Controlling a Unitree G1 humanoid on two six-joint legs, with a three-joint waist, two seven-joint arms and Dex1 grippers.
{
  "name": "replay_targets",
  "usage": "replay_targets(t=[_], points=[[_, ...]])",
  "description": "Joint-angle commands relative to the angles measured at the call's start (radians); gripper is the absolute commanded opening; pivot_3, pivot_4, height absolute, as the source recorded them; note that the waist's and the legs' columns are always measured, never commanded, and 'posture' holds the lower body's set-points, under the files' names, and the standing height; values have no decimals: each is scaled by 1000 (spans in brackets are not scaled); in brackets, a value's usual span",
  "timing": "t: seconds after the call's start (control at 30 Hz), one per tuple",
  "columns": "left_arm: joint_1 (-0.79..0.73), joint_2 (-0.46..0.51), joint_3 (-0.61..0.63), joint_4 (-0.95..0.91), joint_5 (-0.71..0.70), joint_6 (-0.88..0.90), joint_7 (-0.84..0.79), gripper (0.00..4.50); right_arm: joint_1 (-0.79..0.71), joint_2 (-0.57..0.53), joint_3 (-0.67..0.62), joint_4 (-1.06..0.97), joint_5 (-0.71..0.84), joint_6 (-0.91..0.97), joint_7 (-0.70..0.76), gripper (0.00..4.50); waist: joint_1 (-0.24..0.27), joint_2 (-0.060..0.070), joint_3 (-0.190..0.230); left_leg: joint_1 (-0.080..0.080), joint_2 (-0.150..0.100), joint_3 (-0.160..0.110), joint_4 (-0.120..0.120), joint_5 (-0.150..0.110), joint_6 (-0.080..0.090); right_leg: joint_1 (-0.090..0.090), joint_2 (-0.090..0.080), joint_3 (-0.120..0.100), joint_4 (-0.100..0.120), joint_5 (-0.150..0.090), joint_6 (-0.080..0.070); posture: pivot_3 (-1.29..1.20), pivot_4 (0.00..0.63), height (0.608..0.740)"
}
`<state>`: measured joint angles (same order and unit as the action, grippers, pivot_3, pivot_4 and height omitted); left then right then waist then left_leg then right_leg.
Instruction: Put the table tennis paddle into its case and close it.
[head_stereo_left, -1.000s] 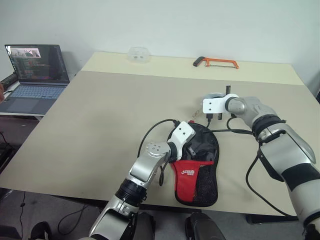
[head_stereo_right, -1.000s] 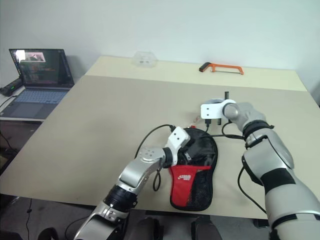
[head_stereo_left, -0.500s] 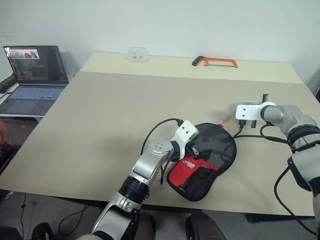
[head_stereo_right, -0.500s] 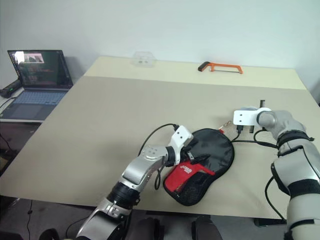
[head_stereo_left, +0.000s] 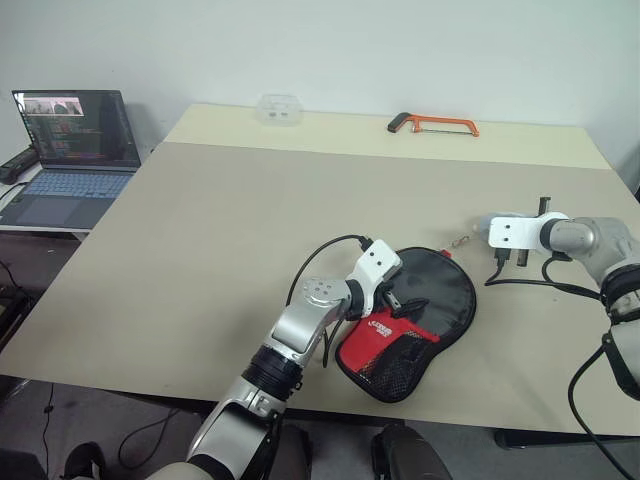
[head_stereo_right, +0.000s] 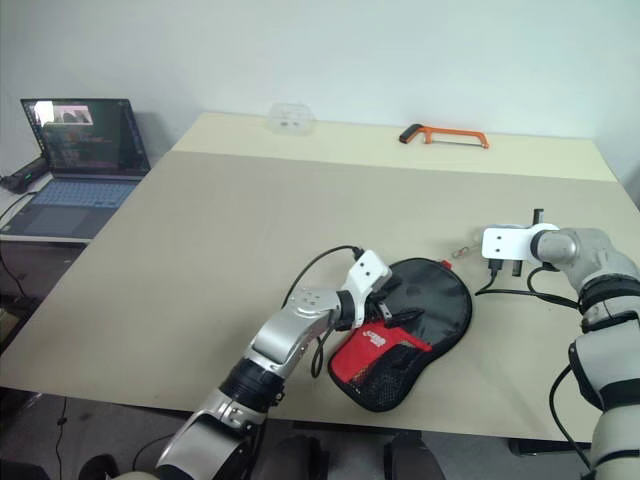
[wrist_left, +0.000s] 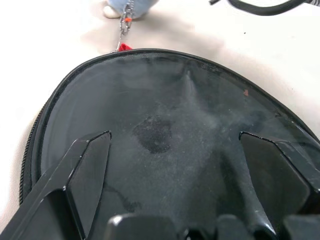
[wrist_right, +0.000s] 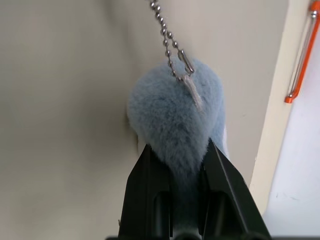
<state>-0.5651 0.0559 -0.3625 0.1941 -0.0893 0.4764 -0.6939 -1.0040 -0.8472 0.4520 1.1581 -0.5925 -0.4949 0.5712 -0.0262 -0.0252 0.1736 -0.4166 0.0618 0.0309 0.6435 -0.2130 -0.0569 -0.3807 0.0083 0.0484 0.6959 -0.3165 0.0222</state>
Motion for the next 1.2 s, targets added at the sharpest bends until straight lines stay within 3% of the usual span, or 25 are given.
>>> replay_targets(t=[0.03,0.23,0.37,0.43,0.63,1.03,1.07,1.2], points=[[1,-2,-9,-10,-1,-10,-9,4500,28,-72,-28,-30,21,-1,54,177,1,0,0,0,0,0,0,0,0,0,0,0,0,0,0,0,150,740],[-1,-5,-11,-6,0,-11,-13,4500,100,-134,-42,-123,52,-3,141,177,6,0,0,0,-1,-1,0,0,0,1,-1,-1,-1,0,0,0,150,740],[-1,0,-9,-5,-1,-12,-19,4500,194,-188,-71,-251,114,8,276,177,12,0,0,0,-1,-2,0,0,0,2,-1,-1,-2,0,0,0,150,740],[-1,2,-8,-5,-1,-12,-22,4500,252,-210,-88,-328,159,51,370,177,18,0,0,1,-1,-3,0,0,0,4,-1,-2,-4,0,0,0,150,740],[-20,9,7,-21,-23,-38,-58,4500,347,-189,-197,-526,289,274,463,177,22,1,0,2,-1,-4,0,0,0,7,0,-3,-6,0,0,0,150,740],[-138,145,34,-155,-111,-7,-261,4500,547,-325,-339,-911,510,576,761,4310,19,1,0,2,0,-4,1,0,0,7,1,-4,-6,0,0,0,150,740],[-146,155,36,-157,-114,-11,-272,4500,560,-337,-349,-934,521,587,771,4483,19,1,0,2,0,-4,1,0,0,7,1,-4,-6,0,0,0,150,740],[-180,176,67,-158,-146,-11,-294,4500,595,-358,-424,-1039,623,679,811,4483,14,1,0,2,0,-4,1,0,0,7,1,-4,-6,0,0,0,150,740]])
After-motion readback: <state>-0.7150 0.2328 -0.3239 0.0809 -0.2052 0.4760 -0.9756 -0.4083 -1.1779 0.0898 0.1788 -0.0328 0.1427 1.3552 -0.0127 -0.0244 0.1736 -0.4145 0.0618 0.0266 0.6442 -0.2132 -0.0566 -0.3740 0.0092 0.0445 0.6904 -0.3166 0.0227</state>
